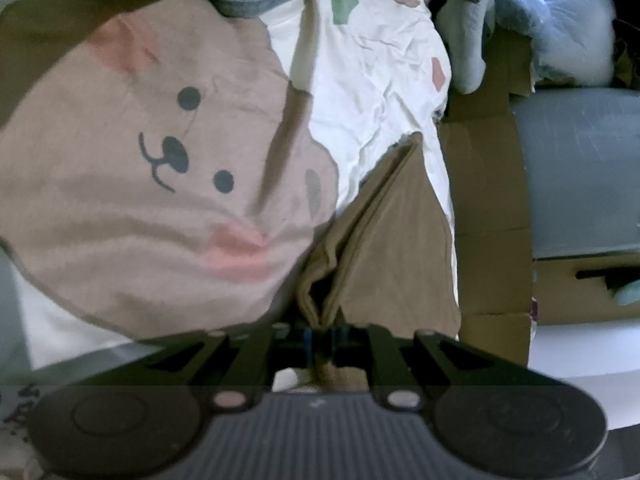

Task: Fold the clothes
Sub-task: 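Move the open right gripper across the shirt toward its edge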

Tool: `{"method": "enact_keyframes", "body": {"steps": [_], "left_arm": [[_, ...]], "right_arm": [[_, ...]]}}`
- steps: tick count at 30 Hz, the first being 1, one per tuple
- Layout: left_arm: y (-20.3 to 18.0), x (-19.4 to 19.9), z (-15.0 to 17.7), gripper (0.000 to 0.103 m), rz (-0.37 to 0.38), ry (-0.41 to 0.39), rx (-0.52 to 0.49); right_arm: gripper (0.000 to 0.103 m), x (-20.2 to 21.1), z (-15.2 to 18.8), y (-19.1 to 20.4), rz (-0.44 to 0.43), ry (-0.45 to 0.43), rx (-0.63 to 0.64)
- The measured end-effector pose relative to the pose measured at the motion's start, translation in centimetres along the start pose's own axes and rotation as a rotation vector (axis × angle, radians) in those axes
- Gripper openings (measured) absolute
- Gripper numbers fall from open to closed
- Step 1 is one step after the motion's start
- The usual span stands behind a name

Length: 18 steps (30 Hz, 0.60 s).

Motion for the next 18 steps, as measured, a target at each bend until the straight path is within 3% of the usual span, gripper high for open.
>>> {"method": "enact_keyframes", "body": {"steps": [11,18], "left_arm": [[0.2,0.0,-0.1,0.009,0.014,0.006,-0.002],[-0.2,-0.1,-0.2,0.011,0.009,0.030,-0.056]], "right_arm": [[0.012,-2.4,-3.4,-0.9,0.030,-0.009,-0.076],[0.012,-3.8,-7.2,-2.7,0.059,-0.043,-0.121]]}}
Point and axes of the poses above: each gripper's, at about its wrist camera, not at the fingertips, and x roughly against the way its jaws point, y to its left, z to its underside, the point moved 5 cm from there along -x, roughly the way its jaws point
